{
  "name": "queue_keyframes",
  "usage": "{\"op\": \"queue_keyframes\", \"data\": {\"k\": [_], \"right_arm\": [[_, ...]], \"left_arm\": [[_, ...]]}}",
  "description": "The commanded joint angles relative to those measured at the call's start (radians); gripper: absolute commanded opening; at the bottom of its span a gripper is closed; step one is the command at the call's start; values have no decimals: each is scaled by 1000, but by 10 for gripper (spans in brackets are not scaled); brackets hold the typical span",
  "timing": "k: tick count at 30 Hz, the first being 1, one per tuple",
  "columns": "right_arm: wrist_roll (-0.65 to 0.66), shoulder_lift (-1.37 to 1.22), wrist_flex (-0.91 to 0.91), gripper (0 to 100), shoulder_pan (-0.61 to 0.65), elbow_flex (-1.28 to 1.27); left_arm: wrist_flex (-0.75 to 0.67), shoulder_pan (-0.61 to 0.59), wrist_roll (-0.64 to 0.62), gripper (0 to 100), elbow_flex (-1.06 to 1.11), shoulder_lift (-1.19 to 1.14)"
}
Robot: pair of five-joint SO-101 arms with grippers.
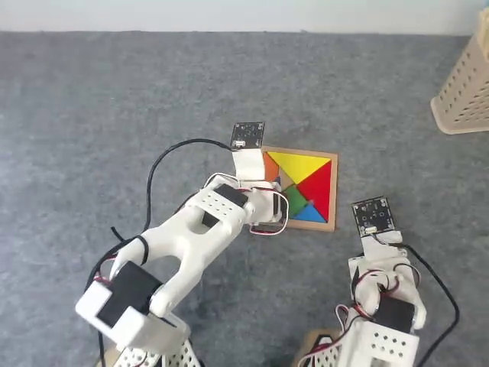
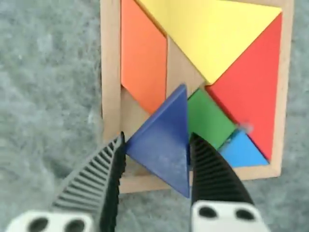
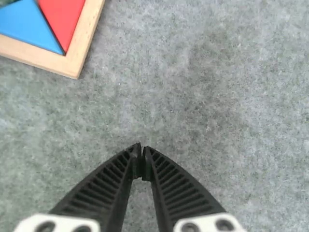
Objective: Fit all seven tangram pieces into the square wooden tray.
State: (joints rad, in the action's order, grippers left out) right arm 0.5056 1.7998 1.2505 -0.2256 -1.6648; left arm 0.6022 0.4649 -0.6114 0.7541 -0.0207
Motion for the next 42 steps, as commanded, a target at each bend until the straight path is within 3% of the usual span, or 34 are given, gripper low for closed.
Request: {"op": "queue_keyframes", "data": {"k": [1,24,34,42], "right_arm": [[8,15,10,8,-7,-18],[8,15,10,8,-12,-18],[8,15,10,8,-10,-18],[8,15,10,8,-12,-18]], "left_arm": [[0,-8,-3,83,-41,14],[3,8,-166,84,-73,15],[256,9,-233,84,-211,15],[264,9,-233,84,-214,11]]}}
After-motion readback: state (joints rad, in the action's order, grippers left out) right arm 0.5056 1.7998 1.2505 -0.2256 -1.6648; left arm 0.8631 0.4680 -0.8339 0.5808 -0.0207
